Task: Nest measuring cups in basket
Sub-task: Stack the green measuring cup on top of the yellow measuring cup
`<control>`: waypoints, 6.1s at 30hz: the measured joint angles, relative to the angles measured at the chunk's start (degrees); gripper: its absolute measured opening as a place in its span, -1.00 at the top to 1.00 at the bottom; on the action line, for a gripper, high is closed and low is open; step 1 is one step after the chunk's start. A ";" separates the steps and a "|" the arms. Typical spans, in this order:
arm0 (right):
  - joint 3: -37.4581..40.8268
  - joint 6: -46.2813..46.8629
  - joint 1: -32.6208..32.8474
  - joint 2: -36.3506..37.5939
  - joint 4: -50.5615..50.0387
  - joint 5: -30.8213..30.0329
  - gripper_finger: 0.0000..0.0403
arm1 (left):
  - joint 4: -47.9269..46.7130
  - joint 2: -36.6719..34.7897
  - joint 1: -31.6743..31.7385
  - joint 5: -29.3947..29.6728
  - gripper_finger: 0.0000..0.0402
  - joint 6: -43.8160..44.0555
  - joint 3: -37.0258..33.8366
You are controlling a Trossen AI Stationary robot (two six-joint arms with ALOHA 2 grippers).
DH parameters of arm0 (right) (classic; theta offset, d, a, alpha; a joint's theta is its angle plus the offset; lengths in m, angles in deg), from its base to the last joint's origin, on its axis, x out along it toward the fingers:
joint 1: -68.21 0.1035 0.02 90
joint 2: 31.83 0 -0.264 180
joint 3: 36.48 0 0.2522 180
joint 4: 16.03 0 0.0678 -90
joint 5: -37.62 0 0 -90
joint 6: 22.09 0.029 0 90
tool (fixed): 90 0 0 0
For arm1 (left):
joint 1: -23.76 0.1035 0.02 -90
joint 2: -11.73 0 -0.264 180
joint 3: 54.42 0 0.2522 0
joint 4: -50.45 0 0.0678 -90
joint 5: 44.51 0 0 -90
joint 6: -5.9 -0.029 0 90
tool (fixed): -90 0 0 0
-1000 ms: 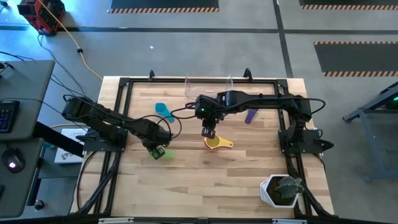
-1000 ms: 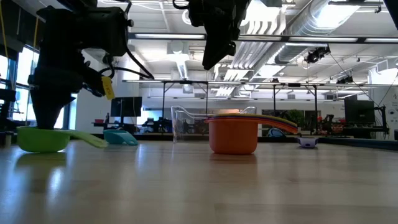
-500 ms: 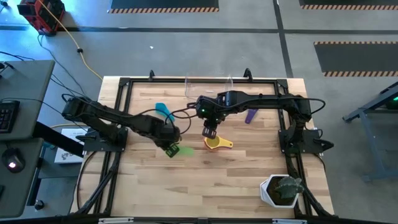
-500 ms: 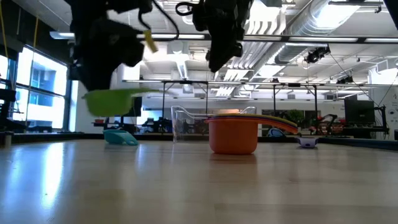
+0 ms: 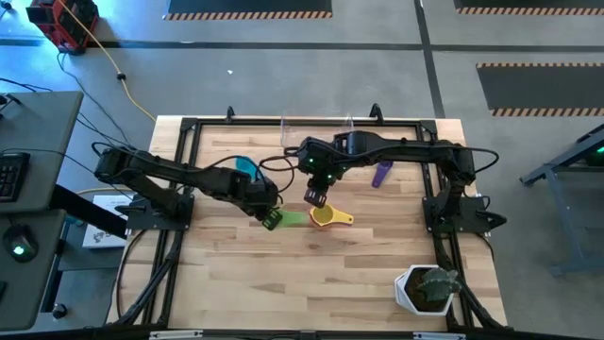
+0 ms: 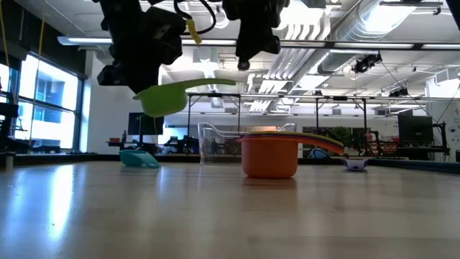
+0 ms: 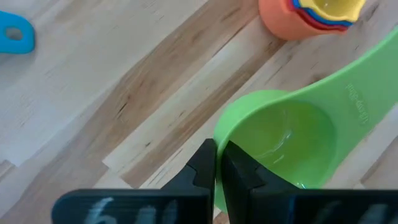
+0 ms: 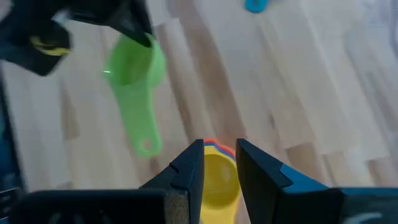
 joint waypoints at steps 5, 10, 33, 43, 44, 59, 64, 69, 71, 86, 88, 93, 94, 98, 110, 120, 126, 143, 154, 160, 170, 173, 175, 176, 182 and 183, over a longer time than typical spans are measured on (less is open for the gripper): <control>-0.45 1.20 0.30 0.00 -0.22 2.09 0.58 | -0.03 0.00 -0.15 -0.01 0.99 -0.01 0.03; -0.45 2.39 0.23 0.00 -0.46 3.33 0.58 | -0.20 0.00 -1.79 -0.09 0.99 0.31 0.03; -0.45 2.12 0.23 -0.02 -1.97 3.42 0.58 | 3.37 13.50 -8.12 -3.68 0.96 5.06 -0.01; -0.45 2.10 0.23 -0.02 -1.95 3.42 0.58 | 4.49 13.27 -7.91 -3.78 0.90 4.97 -0.04; -0.45 2.12 0.23 -0.02 -1.95 3.42 0.58 | 4.51 13.27 -7.91 -3.80 0.89 4.97 -0.04; -0.45 1.90 0.23 -0.07 -1.92 3.25 0.58 | 7.42 13.27 -7.71 -6.61 0.75 2.99 -0.04; -0.45 1.90 0.25 -0.07 -1.92 3.26 0.58 | 7.44 13.27 -7.20 -7.21 0.68 2.93 -0.04; -0.45 1.90 0.68 -0.07 -1.94 3.29 0.58 | 7.44 13.27 -7.01 -7.28 0.63 2.83 -0.04; -0.45 1.90 0.98 -0.07 -1.93 3.24 0.58 | 7.42 13.27 -6.53 -8.58 0.62 2.32 -0.04; -0.45 2.34 2.86 -0.07 -1.92 3.00 0.58 | 7.11 12.82 -4.17 -14.77 0.62 0.85 -0.01; -0.45 2.34 3.02 -0.07 -1.92 2.99 0.58 | 7.06 12.65 -4.17 -14.71 0.62 0.84 -0.01; -0.45 2.36 3.27 -0.07 -1.99 2.98 0.58 | 5.15 10.70 -4.17 -13.48 0.62 0.34 -0.01; -0.45 2.36 3.29 -0.07 -2.10 3.01 0.58 | 3.78 10.09 -4.17 -12.73 0.62 0.32 -0.01; -0.47 2.51 3.79 -0.07 -2.32 3.07 0.58 | -2.39 6.64 -4.17 -10.24 0.62 0.46 -0.01; -0.49 0.06 6.69 -0.33 0.22 3.18 0.58 | -18.98 -5.32 -4.20 -7.09 0.62 6.87 -0.01; -0.54 -8.81 8.67 -1.20 12.92 3.20 0.55 | -23.29 -16.21 -4.24 -5.53 0.62 12.59 -0.01; -0.47 -10.17 8.84 -2.36 19.76 1.14 0.38 | -24.87 -21.28 -4.28 -2.03 0.62 15.34 -0.06; -0.46 -7.51 10.60 -13.67 24.73 -0.10 0.29 | -27.81 -25.13 -4.22 3.76 0.62 16.32 -0.04; -0.45 -8.15 11.84 -21.33 25.42 0.30 0.29 | -28.87 -26.11 -3.80 6.08 0.62 16.88 -0.04; -0.43 -8.15 11.88 -23.23 25.86 0.97 0.29 | -28.84 -26.10 -3.80 6.15 0.62 16.88 -0.04; -0.43 -6.55 12.37 -26.51 26.88 0.83 0.30 | -28.79 -26.08 -3.80 6.13 0.62 16.88 -0.04; -0.43 -5.58 12.43 -26.62 27.02 0.86 0.37 | -28.80 -26.08 -3.80 6.13 0.62 16.86 -0.04; -0.43 -5.56 12.43 -26.62 27.09 0.88 0.47 | -28.80 -26.10 -3.80 6.15 0.62 16.86 -0.04; -0.43 -5.33 12.43 -26.62 26.99 0.88 0.54 | -28.78 -26.10 -3.80 6.13 0.62 16.76 -0.04; -0.45 -3.67 12.41 -26.49 26.21 2.05 0.95 | -28.80 -26.10 -3.80 6.14 0.62 16.46 -0.04; -0.45 -3.62 12.38 -26.30 25.99 2.15 0.96 | -28.80 -26.10 -3.80 6.15 0.62 16.44 -0.04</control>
